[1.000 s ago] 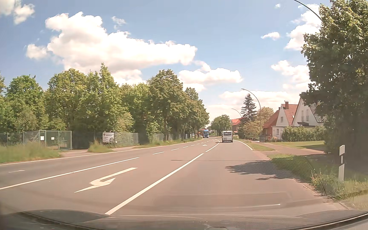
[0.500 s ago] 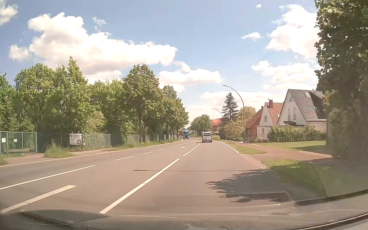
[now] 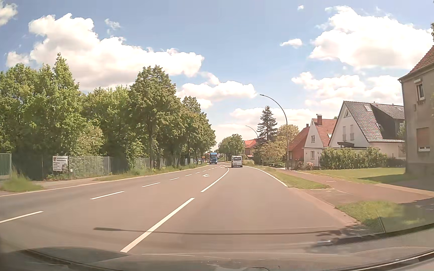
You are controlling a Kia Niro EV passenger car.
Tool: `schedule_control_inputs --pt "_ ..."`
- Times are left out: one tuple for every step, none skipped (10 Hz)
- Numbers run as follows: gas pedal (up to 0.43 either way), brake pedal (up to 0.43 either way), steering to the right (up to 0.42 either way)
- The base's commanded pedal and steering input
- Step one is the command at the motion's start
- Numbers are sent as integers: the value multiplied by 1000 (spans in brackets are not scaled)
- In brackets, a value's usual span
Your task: Follow the waypoints while adhering to traffic rules and regulations
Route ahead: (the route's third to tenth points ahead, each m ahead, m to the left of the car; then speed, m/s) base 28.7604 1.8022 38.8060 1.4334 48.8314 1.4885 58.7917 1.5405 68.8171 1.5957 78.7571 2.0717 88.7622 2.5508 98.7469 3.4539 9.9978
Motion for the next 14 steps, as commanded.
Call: schedule_control_inputs --pt "500 0 19" --pt "500 0 19" --pt "500 0 18" --pt "500 0 18" --pt "480 0 16" --pt "469 0 12" --pt "449 0 6" --pt "429 0 3" --pt "409 0 2" --pt "390 0 1" --pt "378 0 1" --pt "370 0 0" --pt "358 0 1" --pt "358 0 0"
